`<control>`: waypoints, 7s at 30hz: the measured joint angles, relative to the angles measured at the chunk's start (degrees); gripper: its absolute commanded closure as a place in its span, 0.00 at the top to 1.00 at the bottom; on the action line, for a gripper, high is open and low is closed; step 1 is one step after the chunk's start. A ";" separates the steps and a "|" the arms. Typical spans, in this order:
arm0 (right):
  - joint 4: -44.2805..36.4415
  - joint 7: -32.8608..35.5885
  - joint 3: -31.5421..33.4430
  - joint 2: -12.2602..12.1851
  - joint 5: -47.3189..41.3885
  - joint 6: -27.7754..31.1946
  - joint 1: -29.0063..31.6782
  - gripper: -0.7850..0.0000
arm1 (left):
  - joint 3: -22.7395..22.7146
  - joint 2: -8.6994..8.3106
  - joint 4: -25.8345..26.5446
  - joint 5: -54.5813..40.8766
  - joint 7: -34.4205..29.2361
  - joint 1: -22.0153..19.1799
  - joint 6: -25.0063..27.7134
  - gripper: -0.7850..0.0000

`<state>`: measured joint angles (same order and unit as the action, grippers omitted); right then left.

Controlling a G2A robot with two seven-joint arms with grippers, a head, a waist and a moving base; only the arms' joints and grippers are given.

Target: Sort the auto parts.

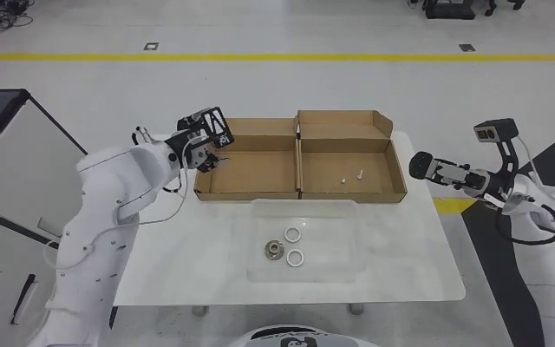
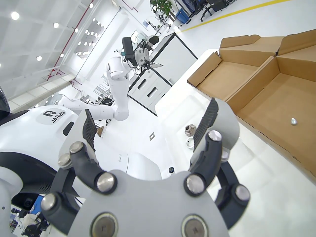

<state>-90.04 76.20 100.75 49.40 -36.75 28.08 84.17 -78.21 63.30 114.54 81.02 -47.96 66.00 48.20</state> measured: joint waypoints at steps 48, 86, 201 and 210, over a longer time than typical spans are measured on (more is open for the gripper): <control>0.00 0.00 0.00 0.00 0.00 0.00 0.00 1.00 | 63.68 -0.06 -9.70 -39.46 -37.91 -46.42 -29.87 1.00; 0.00 0.00 0.00 0.00 0.00 0.00 0.00 1.00 | 68.47 11.17 -26.37 -49.84 -40.04 -38.98 -35.92 1.00; 0.00 0.00 0.00 0.00 0.00 0.00 0.00 1.00 | 68.47 21.39 -42.09 -48.12 -40.04 -31.29 -31.92 0.30; 0.00 0.00 0.00 0.00 0.00 0.00 0.00 1.00 | 68.47 22.61 -43.47 -46.81 -40.04 -30.85 -31.92 0.24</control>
<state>-90.04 76.20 100.75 49.40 -36.75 28.08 84.17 -9.74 85.91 71.07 34.21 -88.00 35.15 16.28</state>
